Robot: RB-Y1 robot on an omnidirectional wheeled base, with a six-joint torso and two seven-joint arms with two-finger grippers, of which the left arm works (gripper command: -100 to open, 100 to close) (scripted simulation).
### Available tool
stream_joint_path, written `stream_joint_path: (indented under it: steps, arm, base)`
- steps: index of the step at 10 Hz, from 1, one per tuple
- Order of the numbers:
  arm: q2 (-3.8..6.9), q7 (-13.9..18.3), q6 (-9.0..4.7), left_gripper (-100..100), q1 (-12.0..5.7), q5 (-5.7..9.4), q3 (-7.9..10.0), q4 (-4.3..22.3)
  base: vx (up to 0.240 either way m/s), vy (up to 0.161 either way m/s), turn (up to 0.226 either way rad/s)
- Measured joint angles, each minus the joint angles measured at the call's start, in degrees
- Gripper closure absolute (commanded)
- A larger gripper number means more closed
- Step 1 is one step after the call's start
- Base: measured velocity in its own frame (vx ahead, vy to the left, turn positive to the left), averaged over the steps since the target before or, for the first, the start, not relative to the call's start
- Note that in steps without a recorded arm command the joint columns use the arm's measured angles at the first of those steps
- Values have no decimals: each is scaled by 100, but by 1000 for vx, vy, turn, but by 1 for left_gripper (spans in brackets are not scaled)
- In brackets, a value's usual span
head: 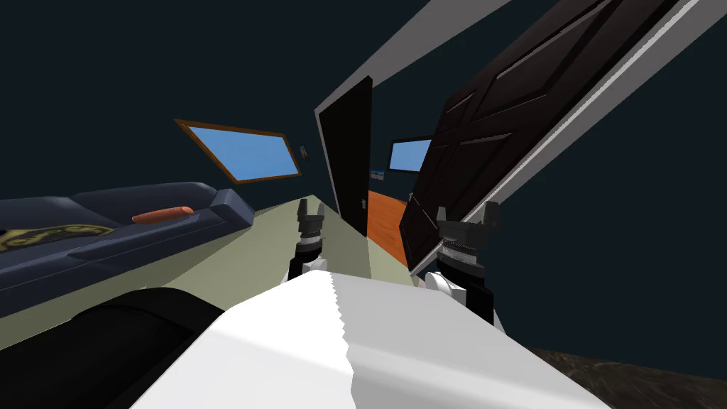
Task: Push the door open
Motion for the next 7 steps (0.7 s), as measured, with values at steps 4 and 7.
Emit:
stream_joint_path:
  steps: [4,7]
  arm:
    - [66,34,-30,-100,-118,-34,-69,403]
    - [141,85,-46,-100,-277,-48,-96,832]
  base:
    - [118,49,-65]
    - [105,63,-56]
